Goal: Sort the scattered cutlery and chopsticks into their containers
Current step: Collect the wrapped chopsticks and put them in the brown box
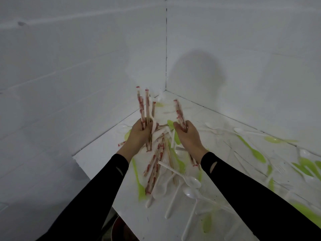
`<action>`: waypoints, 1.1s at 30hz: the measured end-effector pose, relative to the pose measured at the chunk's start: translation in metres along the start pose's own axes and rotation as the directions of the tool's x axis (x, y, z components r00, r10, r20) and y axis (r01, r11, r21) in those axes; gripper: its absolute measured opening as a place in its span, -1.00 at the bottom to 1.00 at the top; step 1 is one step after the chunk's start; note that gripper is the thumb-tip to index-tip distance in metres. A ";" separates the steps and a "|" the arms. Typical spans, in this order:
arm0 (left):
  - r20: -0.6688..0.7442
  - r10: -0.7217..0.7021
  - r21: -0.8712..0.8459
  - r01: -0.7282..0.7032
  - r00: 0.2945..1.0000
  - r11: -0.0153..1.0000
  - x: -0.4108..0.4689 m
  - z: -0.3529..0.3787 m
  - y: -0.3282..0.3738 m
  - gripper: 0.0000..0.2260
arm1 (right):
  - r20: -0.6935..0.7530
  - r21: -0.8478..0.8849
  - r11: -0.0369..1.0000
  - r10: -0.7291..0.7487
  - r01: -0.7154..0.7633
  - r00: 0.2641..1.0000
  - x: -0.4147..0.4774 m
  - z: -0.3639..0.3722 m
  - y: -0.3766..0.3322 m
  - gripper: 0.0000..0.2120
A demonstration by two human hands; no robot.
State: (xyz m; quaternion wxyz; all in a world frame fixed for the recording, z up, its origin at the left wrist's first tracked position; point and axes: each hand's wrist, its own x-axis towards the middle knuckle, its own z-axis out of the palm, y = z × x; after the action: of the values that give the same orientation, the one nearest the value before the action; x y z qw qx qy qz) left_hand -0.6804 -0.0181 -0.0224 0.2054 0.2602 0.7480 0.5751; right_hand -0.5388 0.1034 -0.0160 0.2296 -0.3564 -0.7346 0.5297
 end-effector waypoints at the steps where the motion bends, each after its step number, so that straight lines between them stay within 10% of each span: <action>1: 0.021 -0.006 -0.045 0.007 1.000 0.999 -0.003 -0.002 -0.003 -0.87 | -0.069 0.024 1.000 -0.013 0.014 0.998 0.002 -0.001 0.000 -0.66; 15: 0.214 0.027 0.288 -0.090 0.977 0.953 0.000 0.034 0.014 -0.69 | -0.327 0.331 0.925 -0.074 0.188 0.942 0.019 -0.040 -0.014 -0.76; 18: 0.427 -0.019 0.278 -0.111 0.904 0.954 -0.002 0.048 0.019 -0.84 | -0.343 0.382 0.908 -0.034 0.173 0.939 0.022 -0.059 -0.017 -0.78; 21: 0.596 -0.048 0.172 -0.069 0.801 0.983 -0.009 0.062 0.023 -0.58 | -0.380 0.408 0.896 -0.006 0.174 0.925 0.023 -0.075 -0.016 -0.86; 27: 0.226 0.091 0.118 -0.120 0.970 0.986 -0.013 0.101 0.037 -0.78 | -0.263 0.593 0.801 0.098 0.080 0.960 0.021 -0.091 -0.016 -0.91; 33: 0.067 0.128 0.001 -0.128 0.990 0.992 -0.005 0.102 0.045 -0.80 | -0.280 0.577 0.810 0.074 0.107 0.957 0.018 -0.096 -0.018 -0.81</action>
State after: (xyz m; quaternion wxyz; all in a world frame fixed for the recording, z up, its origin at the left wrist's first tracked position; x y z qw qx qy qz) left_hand -0.6081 0.0649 -0.0052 0.1921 0.3272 0.7240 0.5760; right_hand -0.4868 0.1735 0.0325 0.4377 -0.3352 -0.4969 0.6702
